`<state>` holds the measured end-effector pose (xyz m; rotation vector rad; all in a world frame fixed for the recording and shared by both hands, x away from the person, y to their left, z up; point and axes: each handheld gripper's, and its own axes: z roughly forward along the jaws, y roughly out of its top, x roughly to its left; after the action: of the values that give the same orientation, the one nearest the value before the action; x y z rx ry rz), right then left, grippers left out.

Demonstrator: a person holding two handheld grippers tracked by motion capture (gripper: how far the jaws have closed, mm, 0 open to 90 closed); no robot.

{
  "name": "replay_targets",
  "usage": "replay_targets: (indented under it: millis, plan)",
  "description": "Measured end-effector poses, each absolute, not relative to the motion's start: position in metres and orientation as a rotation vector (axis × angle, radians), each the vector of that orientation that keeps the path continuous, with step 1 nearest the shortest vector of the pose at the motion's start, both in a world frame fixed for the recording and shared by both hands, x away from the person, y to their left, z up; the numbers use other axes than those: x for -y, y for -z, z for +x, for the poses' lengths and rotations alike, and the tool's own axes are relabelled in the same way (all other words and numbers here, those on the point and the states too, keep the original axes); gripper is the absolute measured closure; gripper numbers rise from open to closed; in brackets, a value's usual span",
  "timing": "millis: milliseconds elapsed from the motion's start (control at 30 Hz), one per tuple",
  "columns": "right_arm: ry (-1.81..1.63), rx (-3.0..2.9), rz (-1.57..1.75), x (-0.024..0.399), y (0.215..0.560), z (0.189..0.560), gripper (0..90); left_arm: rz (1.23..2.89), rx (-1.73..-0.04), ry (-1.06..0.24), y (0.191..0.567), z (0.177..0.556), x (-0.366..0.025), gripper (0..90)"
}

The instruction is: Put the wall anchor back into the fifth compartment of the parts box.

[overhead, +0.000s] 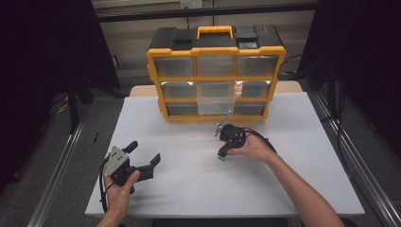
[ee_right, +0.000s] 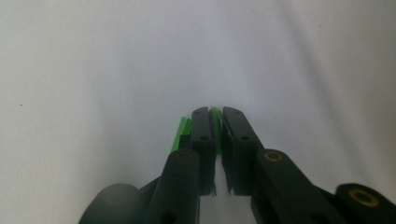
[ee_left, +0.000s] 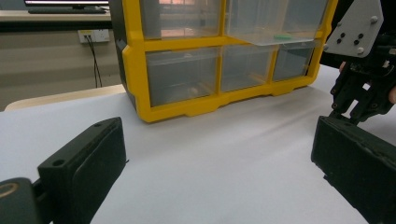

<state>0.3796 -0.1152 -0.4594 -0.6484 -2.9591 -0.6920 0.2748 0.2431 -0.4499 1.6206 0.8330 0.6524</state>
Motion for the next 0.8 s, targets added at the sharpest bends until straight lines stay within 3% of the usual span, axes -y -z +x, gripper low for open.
replay_targets:
  millis: [333, 800]
  plan:
    - [0.763, 2.917, -0.674, 0.120, 0.454, 0.379, 84.6, 1.610, -0.843, -0.658, 0.449, 0.274, -0.244, 3.5]
    - [1.088, 2.871, -0.629, 0.136, 0.417, 0.368, 84.6, 1.610, -0.836, -0.648, 0.449, 0.274, -0.245, 3.5]
